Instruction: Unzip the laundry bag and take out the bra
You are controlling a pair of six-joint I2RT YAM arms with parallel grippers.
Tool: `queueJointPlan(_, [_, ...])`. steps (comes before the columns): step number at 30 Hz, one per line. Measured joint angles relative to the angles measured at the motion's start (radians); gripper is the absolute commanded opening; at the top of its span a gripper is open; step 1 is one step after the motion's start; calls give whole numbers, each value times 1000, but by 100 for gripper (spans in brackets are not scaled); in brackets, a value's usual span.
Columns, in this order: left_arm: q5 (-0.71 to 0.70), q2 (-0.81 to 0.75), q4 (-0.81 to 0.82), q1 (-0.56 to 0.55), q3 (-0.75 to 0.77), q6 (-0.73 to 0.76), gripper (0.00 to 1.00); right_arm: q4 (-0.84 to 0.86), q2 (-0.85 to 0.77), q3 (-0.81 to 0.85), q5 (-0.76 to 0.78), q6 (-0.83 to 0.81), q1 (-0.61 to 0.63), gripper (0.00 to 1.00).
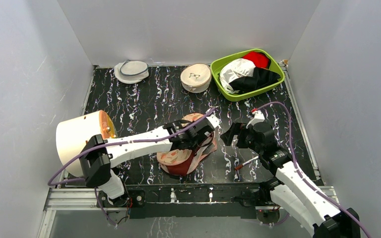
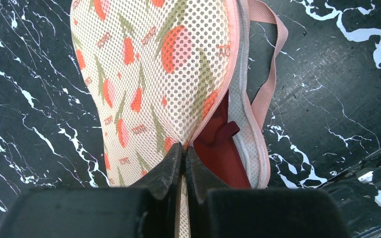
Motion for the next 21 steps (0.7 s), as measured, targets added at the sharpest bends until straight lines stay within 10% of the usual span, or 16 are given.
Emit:
queueJointPlan(8, [145, -126, 51, 173, -38, -45, 5, 14, 45, -9, -53, 25, 0, 96])
queueJointPlan(17, [352, -304, 167, 537, -202, -143, 7, 261, 113, -165, -259, 194, 0, 64])
queueJointPlan(21, [382, -294, 163, 674, -248, -187, 30, 406, 240, -215, -345, 302, 1, 60])
